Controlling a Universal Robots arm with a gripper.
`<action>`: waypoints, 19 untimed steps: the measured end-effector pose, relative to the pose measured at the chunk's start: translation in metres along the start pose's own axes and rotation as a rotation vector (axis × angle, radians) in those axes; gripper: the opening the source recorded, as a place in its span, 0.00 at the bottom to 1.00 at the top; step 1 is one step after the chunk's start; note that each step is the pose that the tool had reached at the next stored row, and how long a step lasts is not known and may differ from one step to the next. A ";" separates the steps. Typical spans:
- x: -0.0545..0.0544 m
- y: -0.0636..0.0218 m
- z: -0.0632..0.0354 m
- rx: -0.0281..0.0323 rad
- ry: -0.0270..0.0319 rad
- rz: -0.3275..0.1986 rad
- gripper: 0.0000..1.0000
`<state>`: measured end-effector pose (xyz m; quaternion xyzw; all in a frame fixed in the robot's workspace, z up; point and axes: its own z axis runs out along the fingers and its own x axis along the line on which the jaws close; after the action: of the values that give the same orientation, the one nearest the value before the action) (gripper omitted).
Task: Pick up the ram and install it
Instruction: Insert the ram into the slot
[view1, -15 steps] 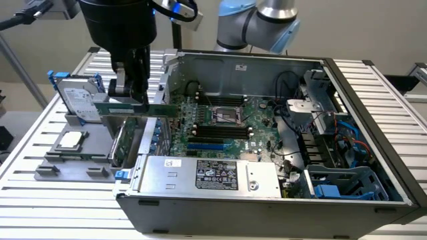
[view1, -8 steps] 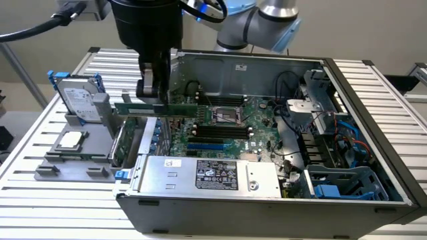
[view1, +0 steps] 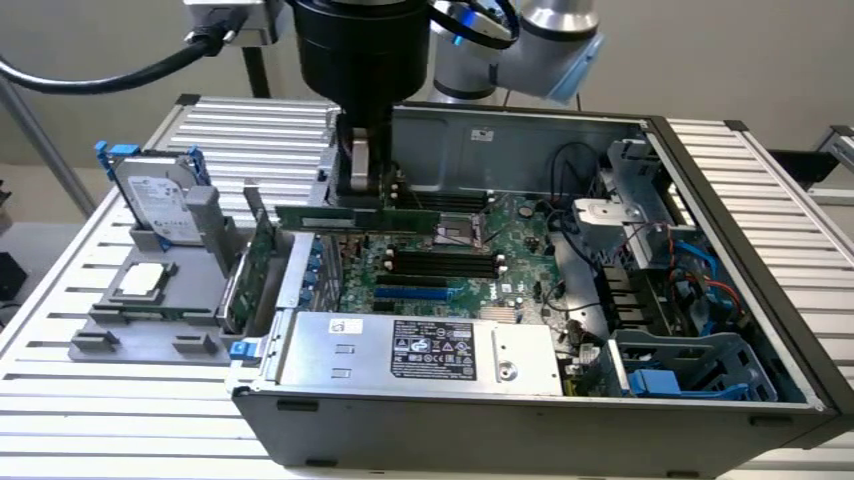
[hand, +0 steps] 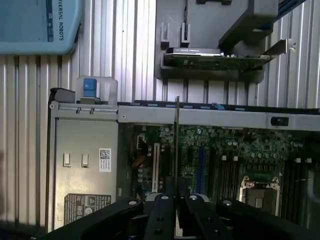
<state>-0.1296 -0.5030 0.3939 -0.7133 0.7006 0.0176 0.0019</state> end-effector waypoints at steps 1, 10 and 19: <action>0.000 -0.0042 -0.0001 0.0000 -0.0015 0.000 0.00; 0.000 -0.0439 -0.0010 0.0012 -0.0156 -0.001 0.00; -0.020 -0.0628 0.0033 0.0020 -0.0183 0.000 0.00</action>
<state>-0.0672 -0.4813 0.3898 -0.7133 0.7004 0.0235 0.0090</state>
